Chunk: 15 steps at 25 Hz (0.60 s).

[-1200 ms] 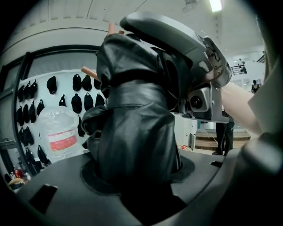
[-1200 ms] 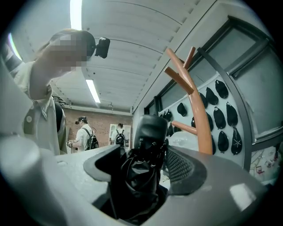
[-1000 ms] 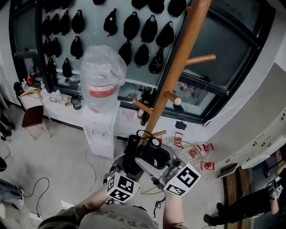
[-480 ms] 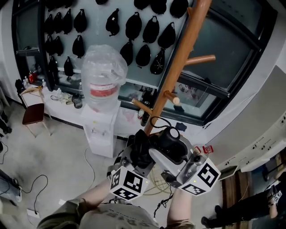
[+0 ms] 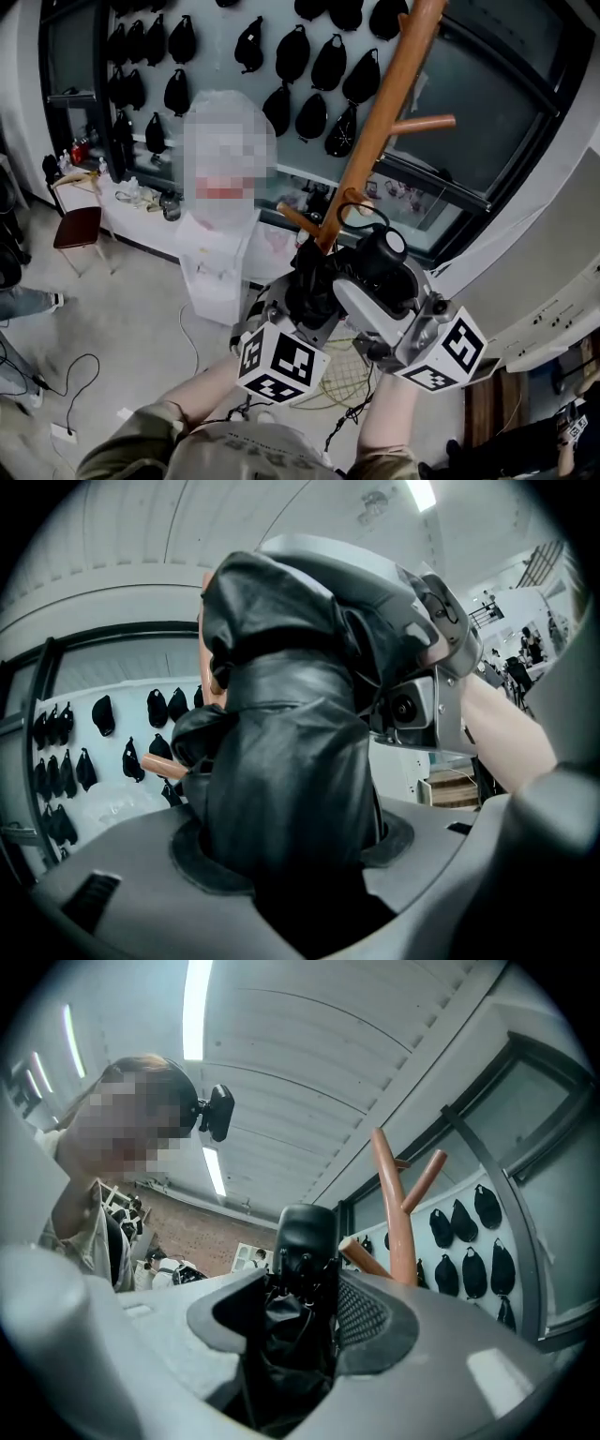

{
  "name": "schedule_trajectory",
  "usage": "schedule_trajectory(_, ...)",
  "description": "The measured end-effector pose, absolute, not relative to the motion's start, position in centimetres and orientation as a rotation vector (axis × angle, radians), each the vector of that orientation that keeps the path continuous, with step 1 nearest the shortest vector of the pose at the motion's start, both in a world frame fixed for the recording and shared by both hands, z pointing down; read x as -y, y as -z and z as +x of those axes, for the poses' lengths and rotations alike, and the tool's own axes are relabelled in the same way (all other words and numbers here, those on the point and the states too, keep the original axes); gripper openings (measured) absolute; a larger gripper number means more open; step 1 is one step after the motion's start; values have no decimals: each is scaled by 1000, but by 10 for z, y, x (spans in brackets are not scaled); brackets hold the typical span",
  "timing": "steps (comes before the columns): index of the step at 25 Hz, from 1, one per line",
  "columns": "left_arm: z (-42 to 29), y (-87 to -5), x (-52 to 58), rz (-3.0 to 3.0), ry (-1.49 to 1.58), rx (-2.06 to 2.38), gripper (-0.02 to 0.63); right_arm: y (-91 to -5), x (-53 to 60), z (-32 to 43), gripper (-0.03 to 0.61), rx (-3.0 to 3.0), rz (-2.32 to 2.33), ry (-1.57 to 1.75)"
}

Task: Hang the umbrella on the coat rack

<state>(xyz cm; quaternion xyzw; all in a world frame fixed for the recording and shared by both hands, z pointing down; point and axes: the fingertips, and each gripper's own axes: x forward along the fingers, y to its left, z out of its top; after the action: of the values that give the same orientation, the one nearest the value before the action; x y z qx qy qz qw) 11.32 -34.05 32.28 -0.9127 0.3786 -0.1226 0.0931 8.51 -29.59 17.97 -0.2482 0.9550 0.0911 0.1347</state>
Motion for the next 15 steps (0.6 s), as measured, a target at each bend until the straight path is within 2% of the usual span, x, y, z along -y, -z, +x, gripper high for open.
schedule_trajectory(15,116,-347,354,-2764,473,-1153,287,-199,324,93,218,-2764,-721,-98)
